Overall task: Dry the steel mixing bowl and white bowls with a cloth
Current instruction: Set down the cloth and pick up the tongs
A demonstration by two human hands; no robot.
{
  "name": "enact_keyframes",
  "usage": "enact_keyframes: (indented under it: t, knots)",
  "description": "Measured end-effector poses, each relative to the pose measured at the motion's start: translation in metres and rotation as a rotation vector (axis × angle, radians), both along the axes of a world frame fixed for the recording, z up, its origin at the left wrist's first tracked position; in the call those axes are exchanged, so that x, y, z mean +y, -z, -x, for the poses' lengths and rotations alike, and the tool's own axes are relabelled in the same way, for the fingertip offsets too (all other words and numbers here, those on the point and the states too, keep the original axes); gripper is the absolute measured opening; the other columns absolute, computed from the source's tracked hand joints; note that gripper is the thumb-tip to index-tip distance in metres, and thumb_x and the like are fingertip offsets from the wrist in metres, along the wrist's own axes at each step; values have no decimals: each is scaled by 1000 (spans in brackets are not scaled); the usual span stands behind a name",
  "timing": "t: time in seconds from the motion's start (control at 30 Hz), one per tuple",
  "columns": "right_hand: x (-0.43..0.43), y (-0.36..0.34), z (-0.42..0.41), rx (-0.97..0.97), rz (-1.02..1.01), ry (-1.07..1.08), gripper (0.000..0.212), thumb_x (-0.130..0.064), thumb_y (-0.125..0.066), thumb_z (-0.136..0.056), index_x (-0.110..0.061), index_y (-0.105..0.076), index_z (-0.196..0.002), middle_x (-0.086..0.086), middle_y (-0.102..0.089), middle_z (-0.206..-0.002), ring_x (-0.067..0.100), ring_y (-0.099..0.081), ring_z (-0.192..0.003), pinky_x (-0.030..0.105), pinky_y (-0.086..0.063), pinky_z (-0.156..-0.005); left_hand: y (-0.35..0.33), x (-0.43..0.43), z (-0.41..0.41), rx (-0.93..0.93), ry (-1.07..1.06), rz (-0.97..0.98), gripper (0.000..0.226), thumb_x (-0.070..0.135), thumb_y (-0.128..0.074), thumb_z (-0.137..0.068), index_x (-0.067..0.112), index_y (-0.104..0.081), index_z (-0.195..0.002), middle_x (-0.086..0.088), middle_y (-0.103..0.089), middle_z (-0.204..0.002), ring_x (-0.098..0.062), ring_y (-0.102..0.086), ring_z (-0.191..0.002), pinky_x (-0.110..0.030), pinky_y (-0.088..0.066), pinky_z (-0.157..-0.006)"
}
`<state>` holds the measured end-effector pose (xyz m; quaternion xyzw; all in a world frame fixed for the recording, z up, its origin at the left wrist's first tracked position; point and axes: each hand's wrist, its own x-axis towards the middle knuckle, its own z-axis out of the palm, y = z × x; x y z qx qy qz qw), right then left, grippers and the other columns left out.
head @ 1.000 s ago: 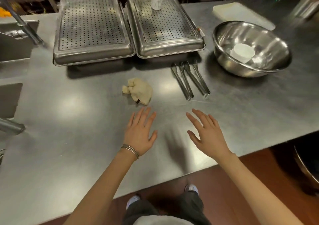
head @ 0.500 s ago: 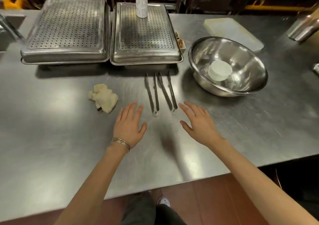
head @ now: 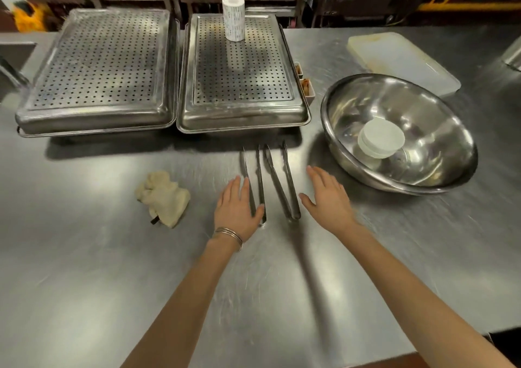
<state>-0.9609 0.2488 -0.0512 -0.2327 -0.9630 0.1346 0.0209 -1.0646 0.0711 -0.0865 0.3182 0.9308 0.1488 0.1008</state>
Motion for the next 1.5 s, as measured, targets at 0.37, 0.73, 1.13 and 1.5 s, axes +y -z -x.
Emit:
enact_keyframes:
  t: [0.37,0.73,1.13,1.5]
  knots:
    - [6,66,45,-120,158,63,89,-59,-48,-85,-10,-8,-147,10,-28,-149,30,-29,-131,44,-30,-106,51,40,7,-123,-242,66,90,62,-42,-85,8,-4,-147,-9,-14,-154,-27,-17,-139,-39,-19,-112]
    - [12,92,54,29,320,192,66,-23,-66,-78,-8,-36,-136,14,-45,-122,29,-40,-114,34,-38,-94,69,47,11,-65,-339,-167,65,27,-65,-78,7,-39,-134,-12,-47,-127,-26,-41,-117,-32,-39,-95]
    - [-7,20,-48,231,375,343,60,-14,-73,-67,-12,-56,-125,5,-57,-112,20,-57,-98,10,-30,-77,21,-12,-23,-105,-198,-485,57,20,-71,-65,9,-59,-120,-10,-63,-104,-27,-58,-94,-39,-50,-81]
    - [-44,-55,-194,383,191,579,54,-17,-78,-67,-15,-61,-118,-2,-62,-103,7,-54,-77,-2,-34,-69,-64,-5,-82,-214,137,-682,52,15,-73,-58,15,-66,-109,12,-60,-96,-8,-60,-80,0,-39,-75]
